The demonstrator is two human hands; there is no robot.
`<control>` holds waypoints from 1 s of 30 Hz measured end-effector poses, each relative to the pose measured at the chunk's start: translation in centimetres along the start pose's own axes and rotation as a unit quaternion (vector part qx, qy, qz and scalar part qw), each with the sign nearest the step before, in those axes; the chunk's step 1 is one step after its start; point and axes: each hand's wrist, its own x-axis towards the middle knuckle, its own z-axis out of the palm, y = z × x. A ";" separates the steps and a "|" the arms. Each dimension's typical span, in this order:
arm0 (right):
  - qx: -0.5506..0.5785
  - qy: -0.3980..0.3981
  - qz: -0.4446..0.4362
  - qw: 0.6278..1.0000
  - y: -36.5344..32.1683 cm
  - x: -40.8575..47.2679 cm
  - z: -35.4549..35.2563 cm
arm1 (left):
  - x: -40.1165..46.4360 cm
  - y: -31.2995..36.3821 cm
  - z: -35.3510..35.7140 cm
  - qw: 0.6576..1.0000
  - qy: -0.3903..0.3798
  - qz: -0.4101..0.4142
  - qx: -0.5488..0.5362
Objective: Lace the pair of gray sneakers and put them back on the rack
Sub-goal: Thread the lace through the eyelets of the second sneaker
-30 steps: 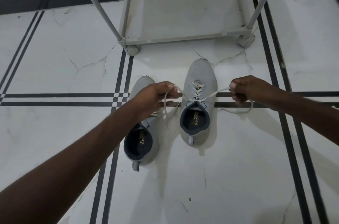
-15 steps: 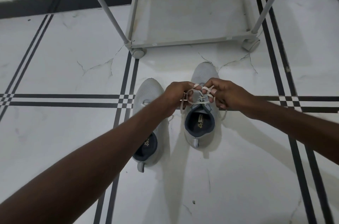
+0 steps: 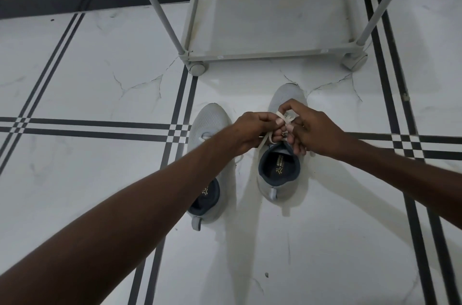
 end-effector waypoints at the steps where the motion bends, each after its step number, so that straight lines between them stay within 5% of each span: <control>1: -0.003 -0.001 -0.002 1.000 0.0 0.0 0.0 | -0.2 0.1 0.0 1.000 -0.017 -0.003 -0.005; 12: 0.126 -0.044 0.105 0.985 1.9 0.8 -0.5 | -0.8 0.3 0.5 0.999 -0.032 -0.001 0.009; 16: 0.228 -0.028 0.196 0.953 2.2 2.0 -0.4 | -1.3 0.8 0.4 0.991 -0.028 0.047 0.123; 18: 0.280 -0.023 0.220 0.934 2.1 2.3 -0.3 | -1.2 1.1 0.2 0.962 -0.002 0.117 0.246; 23: 0.309 -0.044 0.238 0.920 1.7 2.1 -1.0 | -0.8 0.2 0.5 0.818 0.146 0.267 0.489; 30: 0.260 -0.065 0.226 0.937 1.5 1.5 -2.0 | -0.7 -1.6 2.0 0.828 0.206 0.299 0.427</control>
